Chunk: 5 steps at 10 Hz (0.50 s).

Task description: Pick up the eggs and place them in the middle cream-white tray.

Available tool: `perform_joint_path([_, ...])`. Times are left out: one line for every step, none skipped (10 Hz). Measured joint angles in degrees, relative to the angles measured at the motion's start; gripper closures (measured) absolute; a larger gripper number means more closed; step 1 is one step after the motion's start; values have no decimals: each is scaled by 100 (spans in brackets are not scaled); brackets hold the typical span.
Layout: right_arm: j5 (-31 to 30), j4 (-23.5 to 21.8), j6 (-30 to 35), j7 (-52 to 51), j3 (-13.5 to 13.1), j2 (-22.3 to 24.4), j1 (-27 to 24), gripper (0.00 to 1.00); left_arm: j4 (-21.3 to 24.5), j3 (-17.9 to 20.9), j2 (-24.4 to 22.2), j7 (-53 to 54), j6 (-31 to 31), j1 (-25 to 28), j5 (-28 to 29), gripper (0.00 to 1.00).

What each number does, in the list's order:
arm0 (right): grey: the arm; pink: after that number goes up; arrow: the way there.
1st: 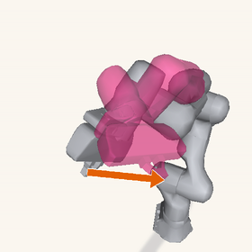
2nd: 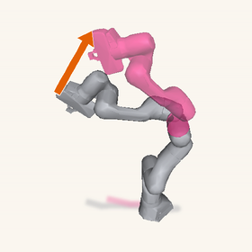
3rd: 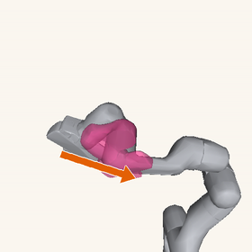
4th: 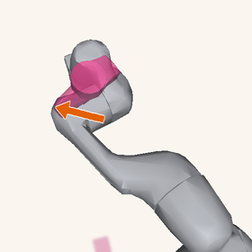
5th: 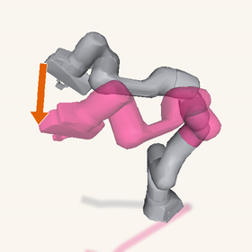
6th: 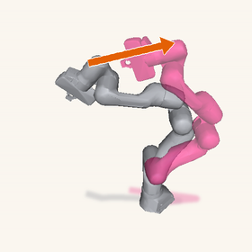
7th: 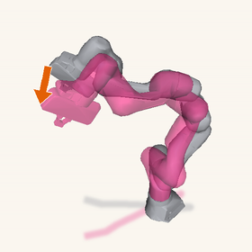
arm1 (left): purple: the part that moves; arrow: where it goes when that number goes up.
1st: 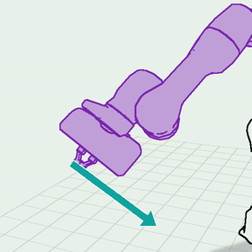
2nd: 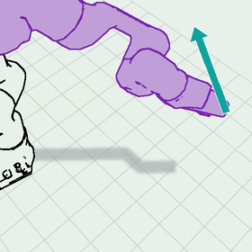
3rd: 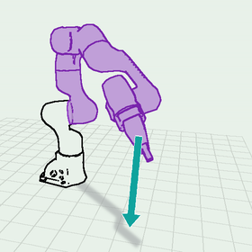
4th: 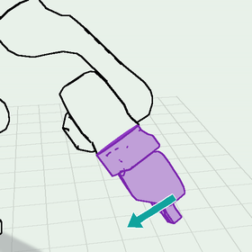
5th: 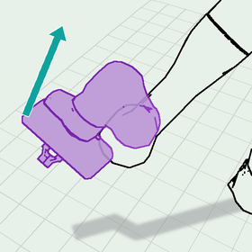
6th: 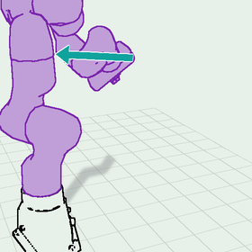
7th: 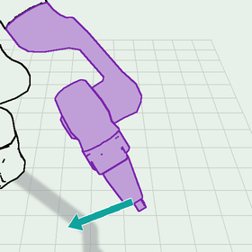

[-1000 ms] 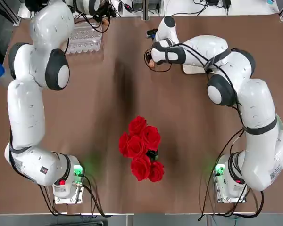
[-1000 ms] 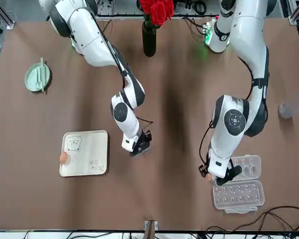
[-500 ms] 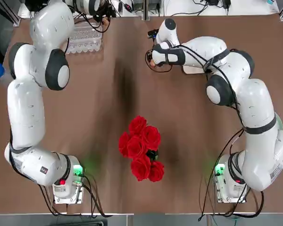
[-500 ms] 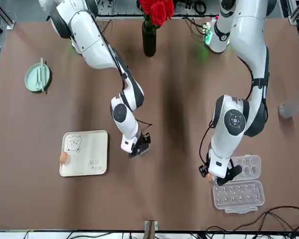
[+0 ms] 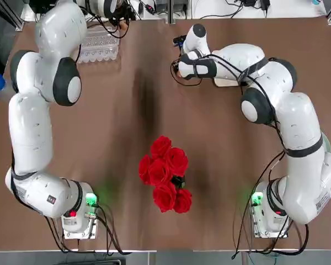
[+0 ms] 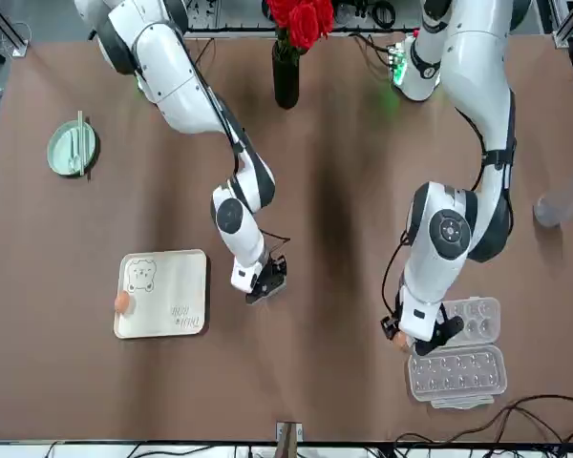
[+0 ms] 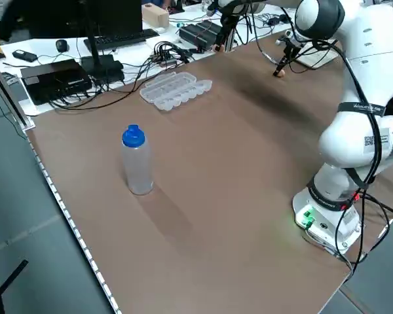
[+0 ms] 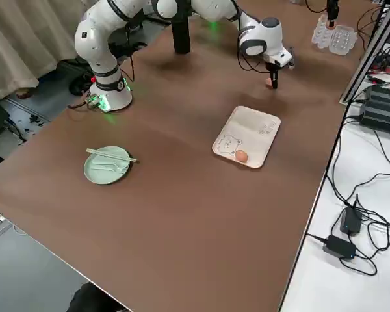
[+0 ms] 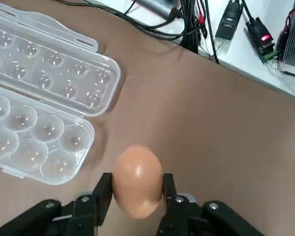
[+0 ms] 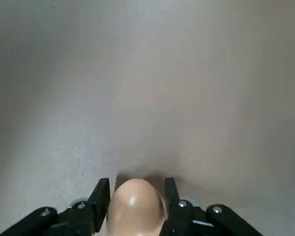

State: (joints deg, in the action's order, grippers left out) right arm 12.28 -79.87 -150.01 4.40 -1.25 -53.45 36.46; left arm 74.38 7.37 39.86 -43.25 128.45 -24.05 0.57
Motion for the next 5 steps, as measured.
perform_joint_path([0, 0, 0, 0, -4, 0, 0, 51, -1, 0, 0, -3, 0, 0, 0, 54])
perform_joint_path([-1, 1, 0, 0, -6, 1, 0, 54, -2, 1, 0, -4, 0, 2, 0, 54])
perform_joint_path([-1, 1, 0, 0, -6, 1, 0, 54, -2, 1, 0, -5, 0, 2, 0, 54])
perform_joint_path([-1, 1, 0, 0, -7, 1, 0, 54, -2, 1, 0, -5, 0, 2, 0, 54])
perform_joint_path([-1, 2, 1, 1, -8, 1, 0, 54, -2, 1, 0, -5, 0, 2, 0, 54])
